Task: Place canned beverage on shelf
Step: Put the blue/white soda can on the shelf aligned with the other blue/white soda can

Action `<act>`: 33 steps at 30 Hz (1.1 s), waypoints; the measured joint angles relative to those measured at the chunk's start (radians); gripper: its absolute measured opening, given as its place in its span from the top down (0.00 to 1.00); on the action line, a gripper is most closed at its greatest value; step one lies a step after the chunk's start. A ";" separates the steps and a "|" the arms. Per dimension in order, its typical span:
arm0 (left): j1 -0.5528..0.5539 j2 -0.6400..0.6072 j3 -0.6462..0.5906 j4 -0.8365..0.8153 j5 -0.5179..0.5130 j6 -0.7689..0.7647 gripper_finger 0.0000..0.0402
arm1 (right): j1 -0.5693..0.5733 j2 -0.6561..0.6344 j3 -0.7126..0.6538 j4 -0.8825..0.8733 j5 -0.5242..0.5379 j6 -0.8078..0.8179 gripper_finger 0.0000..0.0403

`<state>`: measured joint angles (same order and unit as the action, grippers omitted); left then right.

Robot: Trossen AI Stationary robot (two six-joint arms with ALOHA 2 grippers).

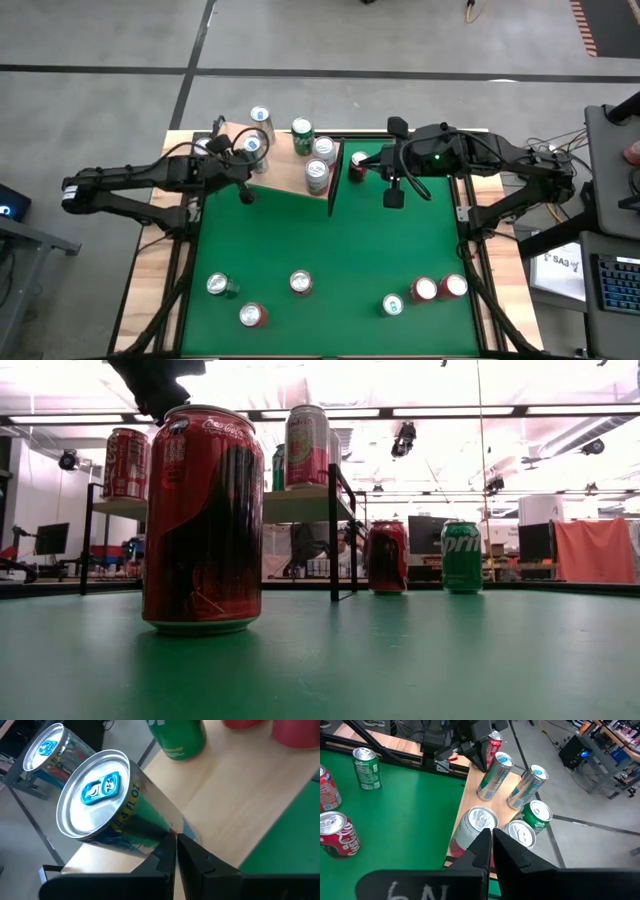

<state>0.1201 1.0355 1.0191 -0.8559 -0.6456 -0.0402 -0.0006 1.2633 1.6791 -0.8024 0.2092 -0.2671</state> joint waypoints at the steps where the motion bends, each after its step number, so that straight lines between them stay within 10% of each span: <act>1: 0.004 0.001 0.000 0.009 0.000 0.005 1.00 | 0.000 0.000 0.000 0.000 0.000 -0.004 0.98; 33: 0.107 0.061 0.000 0.109 -0.002 0.083 1.00 | 0.000 0.001 0.000 0.000 0.001 -0.002 0.98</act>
<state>0.2276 1.0968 1.0187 -0.7472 -0.6472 0.0432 -0.0006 1.2640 1.6791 -0.8024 0.2100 -0.2695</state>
